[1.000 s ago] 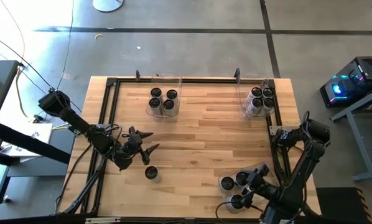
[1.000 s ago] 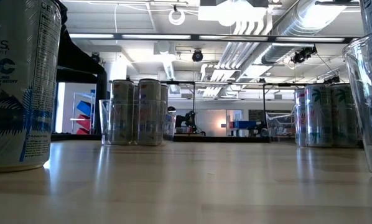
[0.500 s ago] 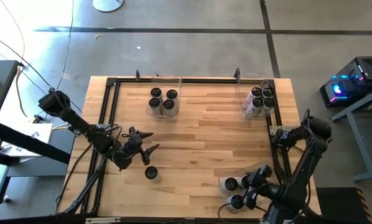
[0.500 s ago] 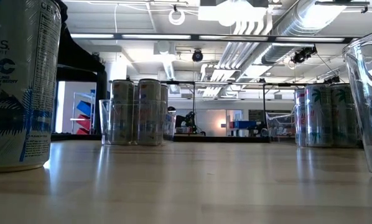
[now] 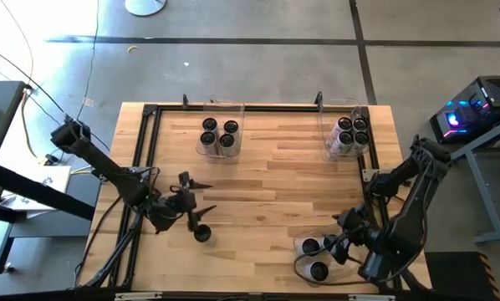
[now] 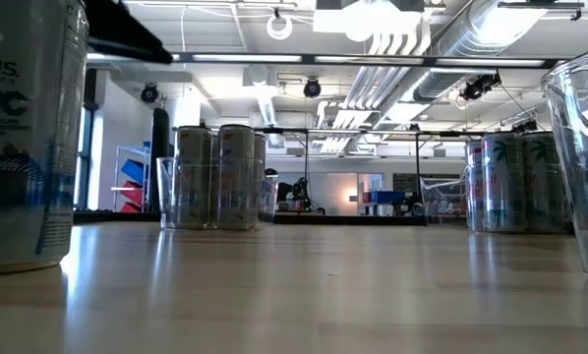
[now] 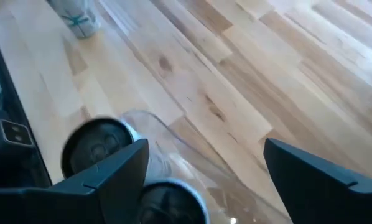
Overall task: Sort soda cans
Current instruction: Put the white/blue soda can into the bottom right transparent bin
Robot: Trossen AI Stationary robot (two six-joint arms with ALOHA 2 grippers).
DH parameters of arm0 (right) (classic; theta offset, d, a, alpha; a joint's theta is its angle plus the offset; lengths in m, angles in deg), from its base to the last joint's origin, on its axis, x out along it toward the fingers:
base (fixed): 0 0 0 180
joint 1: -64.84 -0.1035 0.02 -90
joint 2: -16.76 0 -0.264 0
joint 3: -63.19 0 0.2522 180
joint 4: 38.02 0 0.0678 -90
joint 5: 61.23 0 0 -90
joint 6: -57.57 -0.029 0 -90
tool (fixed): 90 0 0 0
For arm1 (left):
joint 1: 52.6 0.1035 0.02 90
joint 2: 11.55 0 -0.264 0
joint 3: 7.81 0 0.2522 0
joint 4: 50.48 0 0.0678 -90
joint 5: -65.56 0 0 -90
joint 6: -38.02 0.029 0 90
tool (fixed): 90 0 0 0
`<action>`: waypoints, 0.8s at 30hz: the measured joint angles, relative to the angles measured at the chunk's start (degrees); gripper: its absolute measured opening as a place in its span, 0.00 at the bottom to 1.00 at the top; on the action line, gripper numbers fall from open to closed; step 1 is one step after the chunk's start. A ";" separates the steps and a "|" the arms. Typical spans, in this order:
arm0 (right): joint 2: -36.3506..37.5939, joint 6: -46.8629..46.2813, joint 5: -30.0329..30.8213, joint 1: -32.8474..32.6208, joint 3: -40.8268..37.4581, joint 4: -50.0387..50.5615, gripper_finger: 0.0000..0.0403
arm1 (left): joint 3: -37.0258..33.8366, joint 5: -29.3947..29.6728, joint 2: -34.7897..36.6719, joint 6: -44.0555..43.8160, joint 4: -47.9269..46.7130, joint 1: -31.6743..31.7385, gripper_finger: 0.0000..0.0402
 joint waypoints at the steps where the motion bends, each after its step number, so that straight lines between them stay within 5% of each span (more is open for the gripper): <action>1: 0.49 1.41 0.30 0.51 0.36 0.05 0.78 | 2.02 -0.81 0.51 -0.38 -3.80 0.00 0.73; 6: 0.91 12.10 7.84 3.52 3.98 -1.97 0.78 | 11.45 -3.02 2.03 -3.02 -22.26 -1.83 0.73; 11: 0.91 35.01 13.49 8.50 4.99 -18.46 0.78 | 18.71 -6.01 2.80 -7.81 -34.53 -5.72 0.73; 18: -2.33 75.84 -8.79 19.46 -1.25 -55.64 0.78 | 19.18 -10.70 2.46 -26.72 -46.67 -13.81 0.73; 24: -10.12 88.40 -27.64 31.06 -3.93 -76.11 0.78 | 13.52 -13.37 2.13 -46.08 -47.86 -22.75 0.73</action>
